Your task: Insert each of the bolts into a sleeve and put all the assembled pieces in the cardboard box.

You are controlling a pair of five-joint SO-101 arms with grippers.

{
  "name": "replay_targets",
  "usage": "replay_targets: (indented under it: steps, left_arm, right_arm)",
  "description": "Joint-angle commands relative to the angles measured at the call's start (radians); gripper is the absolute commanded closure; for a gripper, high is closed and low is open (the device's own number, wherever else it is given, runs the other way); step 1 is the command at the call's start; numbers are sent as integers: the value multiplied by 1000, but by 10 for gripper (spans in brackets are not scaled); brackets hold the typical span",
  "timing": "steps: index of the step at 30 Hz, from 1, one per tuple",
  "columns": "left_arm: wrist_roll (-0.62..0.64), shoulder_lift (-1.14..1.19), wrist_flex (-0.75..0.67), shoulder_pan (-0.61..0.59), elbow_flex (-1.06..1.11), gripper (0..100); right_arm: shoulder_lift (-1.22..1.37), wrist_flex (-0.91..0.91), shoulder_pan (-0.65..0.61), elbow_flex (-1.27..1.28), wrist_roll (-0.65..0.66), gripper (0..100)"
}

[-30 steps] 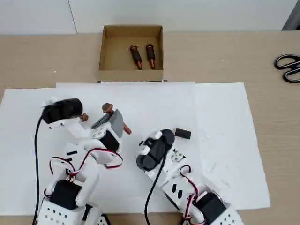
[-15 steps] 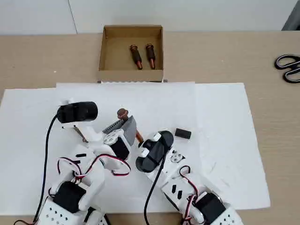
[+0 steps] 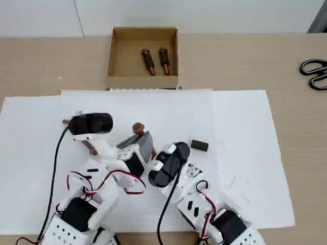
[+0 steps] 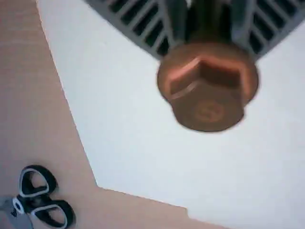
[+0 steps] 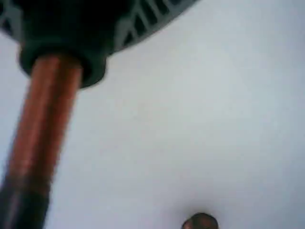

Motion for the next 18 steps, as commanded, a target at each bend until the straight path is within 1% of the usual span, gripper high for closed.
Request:
replay_targets:
  steps: [1, 7, 12, 18]
  left_arm:
    - [5, -12, 32, 41, -7, 994]
    - [-5, -11, 137, 71, -7, 994]
    - [-124, -11, 216, 71, -7, 994]
    - [-187, -11, 226, 86, 24, 994]
  right_arm:
    - [-15, -25, 1, -51, 9, 996]
    - [-15, -25, 13, -55, 9, 996]
    - [-15, -108, 79, -55, 14, 996]
    - [-15, -147, 70, -57, 74, 996]
